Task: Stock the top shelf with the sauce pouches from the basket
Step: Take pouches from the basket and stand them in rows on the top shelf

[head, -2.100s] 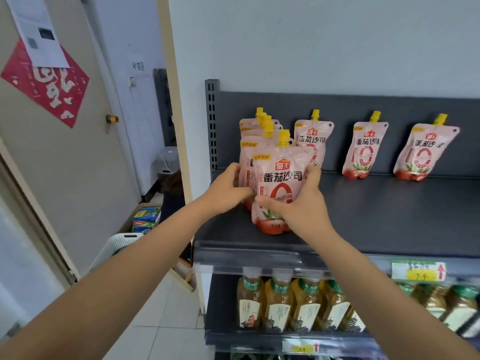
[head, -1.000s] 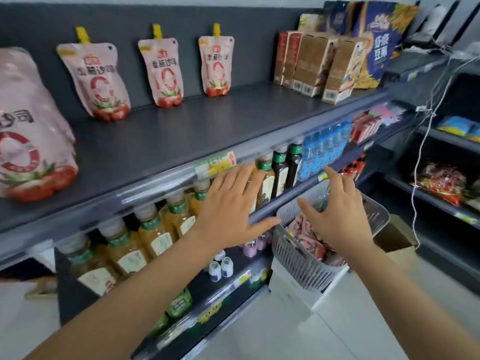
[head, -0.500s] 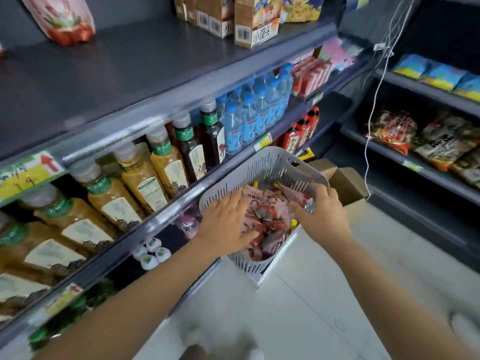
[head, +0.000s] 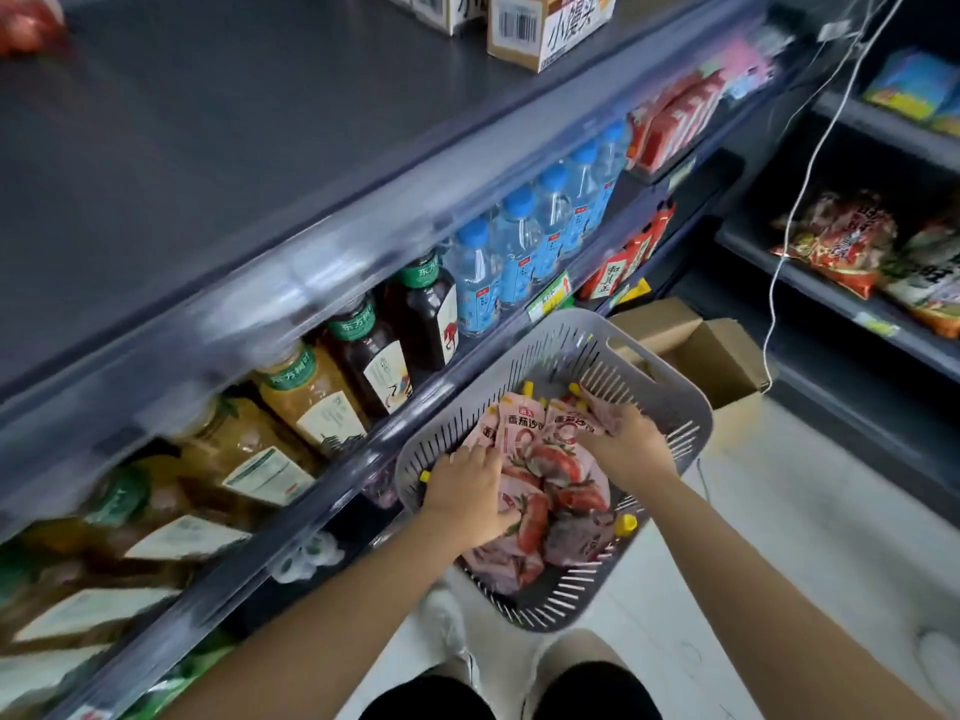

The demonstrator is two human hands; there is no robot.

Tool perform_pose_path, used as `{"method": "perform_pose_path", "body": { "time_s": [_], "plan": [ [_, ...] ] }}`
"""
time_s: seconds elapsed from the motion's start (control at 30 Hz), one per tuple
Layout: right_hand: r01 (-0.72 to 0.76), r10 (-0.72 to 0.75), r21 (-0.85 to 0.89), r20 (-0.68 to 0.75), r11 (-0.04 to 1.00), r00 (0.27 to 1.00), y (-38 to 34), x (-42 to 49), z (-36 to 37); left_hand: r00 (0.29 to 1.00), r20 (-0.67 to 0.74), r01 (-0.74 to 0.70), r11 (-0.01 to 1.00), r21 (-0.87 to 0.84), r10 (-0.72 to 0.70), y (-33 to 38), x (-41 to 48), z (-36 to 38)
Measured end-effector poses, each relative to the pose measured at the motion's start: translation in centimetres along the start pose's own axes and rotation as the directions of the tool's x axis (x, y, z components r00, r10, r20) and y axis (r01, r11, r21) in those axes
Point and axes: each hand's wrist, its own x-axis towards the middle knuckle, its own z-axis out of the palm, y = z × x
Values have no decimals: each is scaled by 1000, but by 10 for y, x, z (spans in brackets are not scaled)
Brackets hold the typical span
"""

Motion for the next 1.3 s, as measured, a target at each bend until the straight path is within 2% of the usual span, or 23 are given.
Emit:
{"method": "perform_pose_path", "body": {
  "time_s": [0.1, 0.2, 0.37, 0.47, 0.5, 0.57, 0.63, 0.73, 0.83, 0.9, 0.97, 1.0, 1.07, 1.1, 1.17, 1.23, 1.3],
  "plan": [
    [-44, 46, -18, 109, 999, 993, 3, 42, 19, 998, 36, 58, 998, -33, -57, -1, 7, 8],
    [-154, 172, -107, 186, 982, 967, 4, 80, 42, 989, 54, 141, 988, -63, -138, -1, 15, 16],
    [-259, 290, -158, 225, 953, 930, 0, 107, 67, 945, 74, 327, 928, -178, -319, 6, 14, 27],
    [-237, 270, -129, 409, 963, 872, 4, 116, 74, 914, 90, 406, 888, -214, -396, 11, 14, 34],
    [-224, 268, -153, 418, 963, 868, 1, 113, 72, 904, 93, 428, 877, -219, -417, 12, 15, 35],
    [-202, 276, -249, 309, 947, 910, -6, 110, 65, 882, 114, 471, 851, -232, -457, 14, 18, 33],
    [-182, 265, -252, 354, 951, 897, -8, 111, 60, 853, 141, 521, 824, -222, -502, 19, 21, 30],
    [-111, 232, -281, 445, 953, 865, -18, 94, 43, 766, 204, 640, 750, -167, -609, 29, 26, 28],
    [-15, 203, -342, 519, 939, 831, 1, 112, 43, 615, 359, 760, 649, -33, -702, 43, 34, 31],
    [35, 177, -307, 634, 951, 752, 20, 130, 62, 543, 451, 782, 622, 34, -708, 51, 40, 36],
    [101, 133, -282, 702, 954, 700, 54, 168, 91, 474, 531, 828, 561, 3, -702, 58, 46, 38],
    [105, 112, -254, 708, 961, 697, 56, 168, 88, 455, 552, 843, 537, -14, -699, 61, 50, 37],
    [117, 83, -257, 653, 959, 752, 29, 121, 50, 439, 563, 857, 515, -28, -700, 66, 56, 36],
    [119, 114, -318, 626, 941, 771, 25, 112, 45, 431, 568, 866, 499, -40, -701, 69, 58, 35],
    [149, 141, -411, 595, 899, 791, 36, 109, 47, 401, 575, 904, 411, -121, -713, 72, 60, 37],
    [193, 140, -454, 602, 870, 786, 40, 101, 54, 368, 582, 930, 281, -237, -725, 72, 63, 47],
    [227, 118, -490, 577, 841, 808, 43, 98, 62, 347, 575, 934, 218, -283, -741, 70, 67, 55]
  ]
}}
